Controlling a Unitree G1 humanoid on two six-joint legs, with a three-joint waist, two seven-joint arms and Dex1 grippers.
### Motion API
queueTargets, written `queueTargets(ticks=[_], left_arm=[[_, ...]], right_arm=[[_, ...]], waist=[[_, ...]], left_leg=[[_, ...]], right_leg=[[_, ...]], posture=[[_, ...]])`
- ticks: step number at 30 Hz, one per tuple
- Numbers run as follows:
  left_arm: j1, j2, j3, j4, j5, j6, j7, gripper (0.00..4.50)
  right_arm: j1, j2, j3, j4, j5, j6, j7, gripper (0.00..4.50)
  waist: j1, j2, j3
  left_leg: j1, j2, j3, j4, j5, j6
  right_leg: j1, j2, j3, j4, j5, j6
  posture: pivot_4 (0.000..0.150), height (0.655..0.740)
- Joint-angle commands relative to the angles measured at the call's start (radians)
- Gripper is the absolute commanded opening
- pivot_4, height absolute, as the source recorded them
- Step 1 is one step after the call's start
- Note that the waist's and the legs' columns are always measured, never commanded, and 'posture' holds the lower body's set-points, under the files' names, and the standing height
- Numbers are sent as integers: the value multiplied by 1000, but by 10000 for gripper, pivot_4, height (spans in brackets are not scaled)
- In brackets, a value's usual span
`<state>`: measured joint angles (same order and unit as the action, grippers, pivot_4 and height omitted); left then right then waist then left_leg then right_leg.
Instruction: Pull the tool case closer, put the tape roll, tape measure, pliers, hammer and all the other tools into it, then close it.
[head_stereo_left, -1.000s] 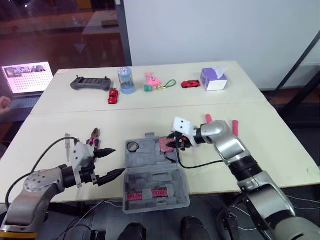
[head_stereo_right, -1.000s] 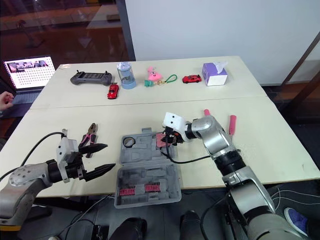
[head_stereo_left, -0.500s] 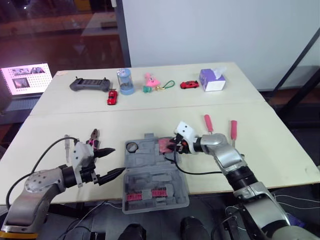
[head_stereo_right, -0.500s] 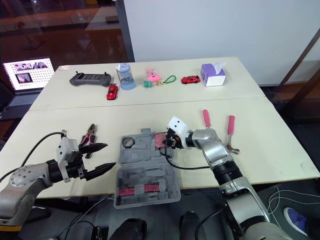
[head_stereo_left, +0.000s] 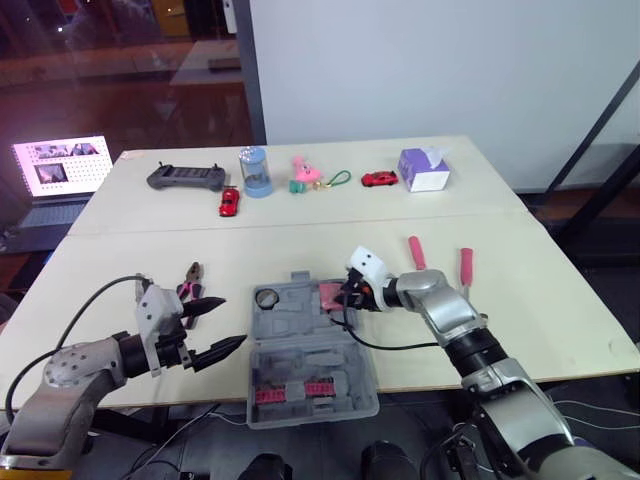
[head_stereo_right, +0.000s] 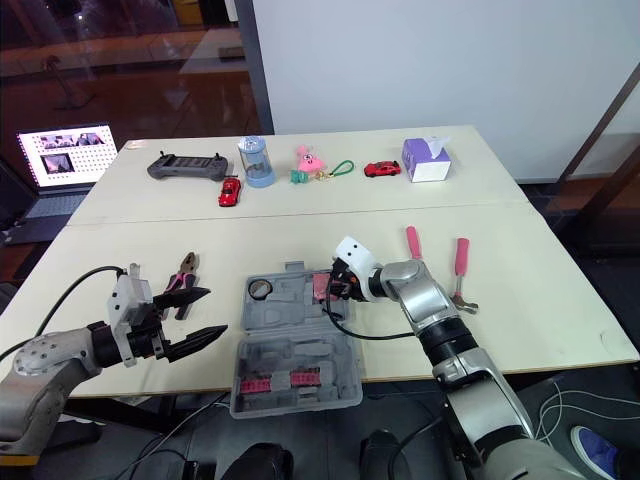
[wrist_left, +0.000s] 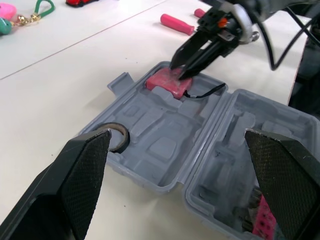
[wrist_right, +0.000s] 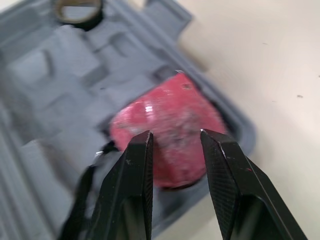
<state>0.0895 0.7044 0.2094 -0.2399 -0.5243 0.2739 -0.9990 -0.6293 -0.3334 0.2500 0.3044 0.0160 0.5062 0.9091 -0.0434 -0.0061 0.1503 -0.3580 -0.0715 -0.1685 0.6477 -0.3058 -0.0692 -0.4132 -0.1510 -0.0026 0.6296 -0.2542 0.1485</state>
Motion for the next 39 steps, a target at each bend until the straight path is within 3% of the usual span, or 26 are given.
queueTargets(ticks=[1, 7, 10, 14, 20, 28, 35, 39], left_arm=[[11, 25, 59, -14, -19, -4, -8, 45000], [62, 55, 178, 40, -23, 0, 5, 45000], [126, 79, 279, 108, -8, -25, -10, 45000], [203, 115, 375, 238, 44, -98, -22, 45000], [271, 172, 495, 519, 86, -213, -73, 45000], [239, 203, 498, 646, 93, -268, -114, 45000], [205, 151, 453, 551, 59, -167, -71, 45000], [144, 47, 350, 332, 34, 34, 97, 45000]], right_arm=[[-12, -40, -108, -240, 111, 5, 31, 15635], [169, -226, -267, -551, 246, 160, 59, 15635], [327, -313, -410, -648, 295, 193, 47, 24224], [529, -403, -570, -703, 343, 207, 62, 43899], [781, -473, -722, -653, 317, 83, 81, 44553], [845, -471, -700, -604, 326, -10, 67, 44553], [812, -459, -647, -682, 382, 26, 46, 44553], [684, -441, -530, -767, 433, 89, 13, 44553]], waist=[[-1, 3, 2], [23, 3, 2], [30, 3, 3], [32, 3, 3], [32, 1, 4], [29, -1, 6], [31, -1, 6], [32, -1, 7]], left_leg=[[0, 0, 0, 0, 0, 0], [-1, 0, 0, 0, -3, 6], [0, 0, 1, 0, -5, 9], [1, 0, 2, 0, -6, 10], [2, 1, 4, 0, -7, 12], [3, 2, 4, 0, -7, 13], [3, 2, 4, 0, -7, 13], [3, 2, 4, 1, -7, 13]], right_leg=[[-1, 0, 0, 0, 0, 0], [1, 0, 0, -2, 0, 0], [1, 0, 0, -2, 0, 0], [2, 0, 0, -2, 0, 0], [4, 0, 0, -3, -1, 1], [4, 0, 0, -3, -1, 1], [4, 0, 0, -3, -1, 1], [4, 0, 0, -3, -1, 1]], posture=[[1500, 7400], [1500, 7400], [1500, 7400], [1500, 7400], [1500, 7400], [1500, 7400], [1500, 7400], [1500, 7400]])
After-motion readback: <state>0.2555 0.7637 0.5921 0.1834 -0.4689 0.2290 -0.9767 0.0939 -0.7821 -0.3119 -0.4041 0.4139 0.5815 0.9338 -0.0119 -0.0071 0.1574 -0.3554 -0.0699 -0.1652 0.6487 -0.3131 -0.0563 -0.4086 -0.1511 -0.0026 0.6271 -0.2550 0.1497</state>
